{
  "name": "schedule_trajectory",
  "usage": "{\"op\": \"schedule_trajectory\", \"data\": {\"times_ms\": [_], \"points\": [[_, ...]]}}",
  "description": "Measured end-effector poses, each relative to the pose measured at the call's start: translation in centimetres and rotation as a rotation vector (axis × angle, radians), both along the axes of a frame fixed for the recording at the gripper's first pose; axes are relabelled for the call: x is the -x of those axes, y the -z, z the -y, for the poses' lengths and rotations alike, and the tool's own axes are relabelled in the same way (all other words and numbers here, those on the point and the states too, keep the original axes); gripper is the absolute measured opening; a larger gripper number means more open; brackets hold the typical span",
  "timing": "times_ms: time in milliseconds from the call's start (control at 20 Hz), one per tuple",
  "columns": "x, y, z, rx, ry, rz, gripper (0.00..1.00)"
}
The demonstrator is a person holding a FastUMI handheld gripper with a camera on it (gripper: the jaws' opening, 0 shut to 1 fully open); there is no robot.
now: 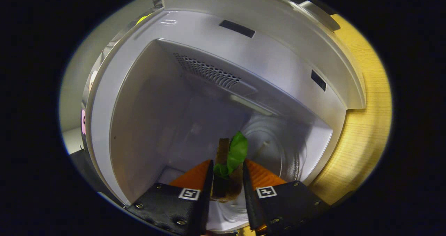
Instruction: Open the microwave, put the food inside, and close the microwave door.
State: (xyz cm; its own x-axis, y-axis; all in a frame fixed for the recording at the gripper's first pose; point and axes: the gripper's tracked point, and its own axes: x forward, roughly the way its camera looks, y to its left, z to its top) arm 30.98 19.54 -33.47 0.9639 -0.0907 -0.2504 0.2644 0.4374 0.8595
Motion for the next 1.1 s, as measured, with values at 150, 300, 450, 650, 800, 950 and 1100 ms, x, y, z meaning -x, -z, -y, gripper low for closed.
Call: {"op": "schedule_trajectory", "data": {"times_ms": [150,300,450,650,800,950,1100], "points": [[1.7,-0.7,1.3,0.028,0.003,-0.023,0.85],[3.4,-2.1,2.1,0.055,-0.014,-0.003,0.86],[5.2,-3.6,2.4,0.071,-0.048,0.004,0.86],[8.7,-5.3,2.5,0.112,-0.1,0.023,0.86],[11.8,-6.6,1.8,0.179,-0.17,0.039,0.86],[15.3,-7.9,1.4,0.332,-0.241,0.061,0.86],[18.8,-9.0,1.5,0.554,-0.288,0.085,0.86]]}}
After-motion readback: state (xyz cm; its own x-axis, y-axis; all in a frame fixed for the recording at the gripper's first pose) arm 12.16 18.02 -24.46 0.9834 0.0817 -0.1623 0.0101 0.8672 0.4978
